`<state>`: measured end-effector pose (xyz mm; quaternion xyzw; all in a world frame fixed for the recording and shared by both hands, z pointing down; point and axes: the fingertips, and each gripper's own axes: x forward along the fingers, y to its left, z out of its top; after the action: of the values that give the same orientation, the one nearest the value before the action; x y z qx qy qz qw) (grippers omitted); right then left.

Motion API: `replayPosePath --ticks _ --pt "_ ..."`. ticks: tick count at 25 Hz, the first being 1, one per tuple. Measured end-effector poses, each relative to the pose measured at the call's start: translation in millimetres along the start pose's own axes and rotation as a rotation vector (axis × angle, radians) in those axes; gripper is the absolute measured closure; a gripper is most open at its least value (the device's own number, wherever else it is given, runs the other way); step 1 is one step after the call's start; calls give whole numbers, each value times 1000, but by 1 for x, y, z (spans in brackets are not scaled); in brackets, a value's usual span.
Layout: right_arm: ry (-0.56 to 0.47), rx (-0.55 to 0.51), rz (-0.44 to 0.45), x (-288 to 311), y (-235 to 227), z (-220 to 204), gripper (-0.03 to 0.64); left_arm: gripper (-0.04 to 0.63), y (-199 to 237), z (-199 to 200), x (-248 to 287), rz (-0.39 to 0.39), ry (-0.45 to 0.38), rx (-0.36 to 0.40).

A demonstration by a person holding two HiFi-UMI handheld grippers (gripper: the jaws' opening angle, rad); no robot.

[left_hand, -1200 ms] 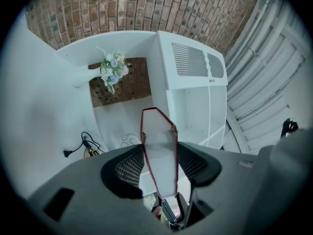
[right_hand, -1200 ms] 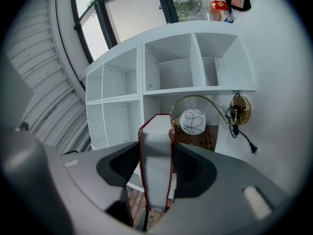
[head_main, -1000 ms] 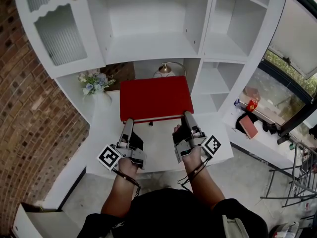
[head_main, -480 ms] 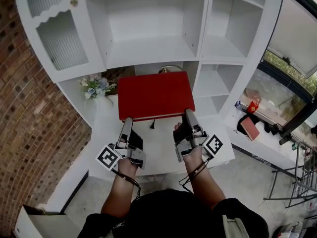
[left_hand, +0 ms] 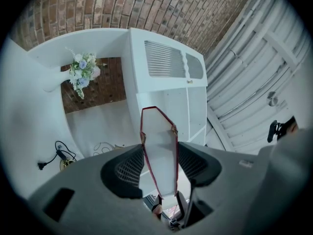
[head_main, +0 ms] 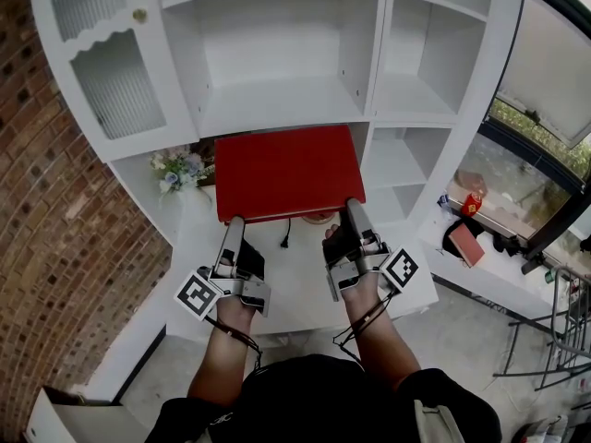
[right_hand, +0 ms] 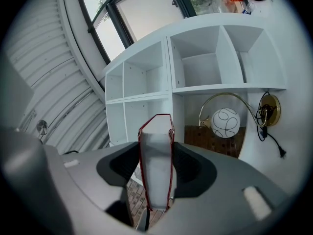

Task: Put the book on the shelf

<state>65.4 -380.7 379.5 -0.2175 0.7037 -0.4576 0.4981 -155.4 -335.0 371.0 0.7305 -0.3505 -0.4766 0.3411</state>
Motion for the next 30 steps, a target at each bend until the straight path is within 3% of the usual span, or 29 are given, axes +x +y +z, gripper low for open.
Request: replayPosePath --ticks 21,30 --pt "-2 -12 70 41 22 6 396 370 -20 23 32 -69 -22 39" --pt "-9 -7 47 62 17 9 396 370 -15 35 51 -67 -35 44"
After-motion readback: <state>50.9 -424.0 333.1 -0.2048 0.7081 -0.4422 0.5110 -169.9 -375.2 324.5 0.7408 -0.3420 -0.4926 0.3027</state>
